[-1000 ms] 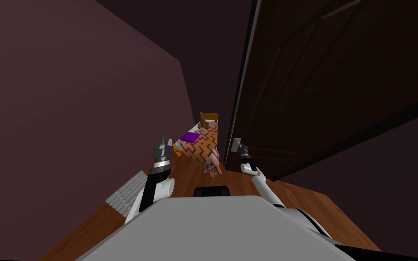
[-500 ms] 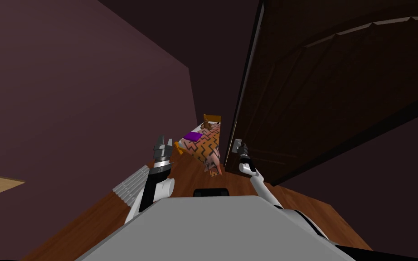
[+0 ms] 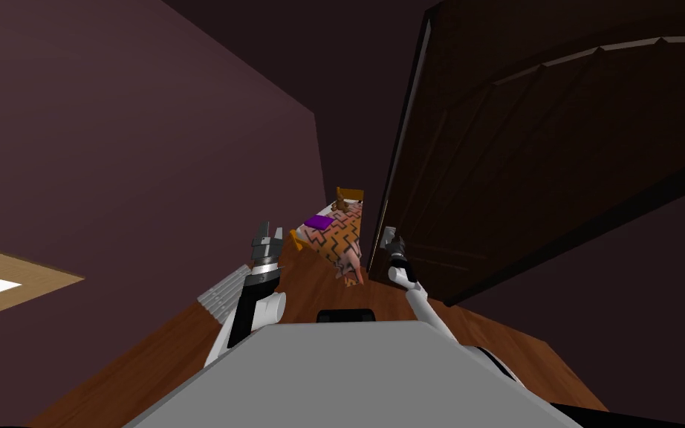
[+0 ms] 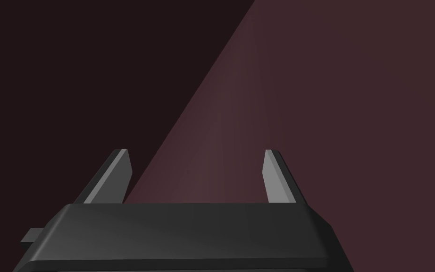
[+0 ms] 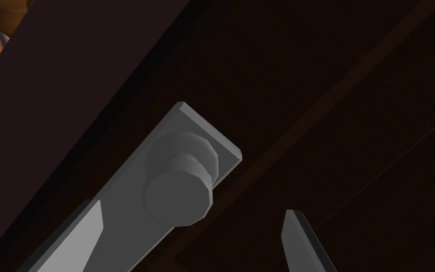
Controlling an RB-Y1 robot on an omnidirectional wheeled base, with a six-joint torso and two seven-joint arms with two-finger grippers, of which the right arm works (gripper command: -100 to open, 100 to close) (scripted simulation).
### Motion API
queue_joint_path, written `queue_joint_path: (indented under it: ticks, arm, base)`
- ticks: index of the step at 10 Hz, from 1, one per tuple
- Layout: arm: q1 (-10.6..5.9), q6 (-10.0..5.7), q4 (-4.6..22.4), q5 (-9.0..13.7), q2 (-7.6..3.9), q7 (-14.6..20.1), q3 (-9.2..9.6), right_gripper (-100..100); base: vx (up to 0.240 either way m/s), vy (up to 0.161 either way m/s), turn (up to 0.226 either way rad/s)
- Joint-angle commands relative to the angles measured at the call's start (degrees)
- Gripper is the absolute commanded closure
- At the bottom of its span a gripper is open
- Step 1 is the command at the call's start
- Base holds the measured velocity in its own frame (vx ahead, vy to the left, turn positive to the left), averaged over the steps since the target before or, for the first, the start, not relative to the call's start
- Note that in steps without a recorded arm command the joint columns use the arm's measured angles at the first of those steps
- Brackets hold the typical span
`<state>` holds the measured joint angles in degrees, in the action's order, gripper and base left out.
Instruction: Pull the door open
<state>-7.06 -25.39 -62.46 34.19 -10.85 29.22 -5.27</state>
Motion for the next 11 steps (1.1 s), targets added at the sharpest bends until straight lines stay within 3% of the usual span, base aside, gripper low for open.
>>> queue_joint_path:
  ticks: [1,4,5,8,11]
  arm:
    - [0.08,0.11,-0.3,1.1,0.44,1.6,-0.03,-100]
    - [0.47,0.57,-1.8,6.5,2.67,7.0,-0.17,-100]
    - [0.47,0.57,-1.8,6.5,2.67,7.6,-0.17,-100]
    - [0.81,0.98,-3.0,11.3,4.61,12.8,-0.28,-100]
    - [1.05,1.26,-3.9,14.5,5.96,16.4,-0.37,-100]
  base:
    - [-0.057,-0.033,0.043]
    - [-0.078,-0.037,0.09]
    - [-0.073,-0.03,0.026]
    - [-0.075,-0.034,0.075]
    - [-0.09,-0.029,0.058]
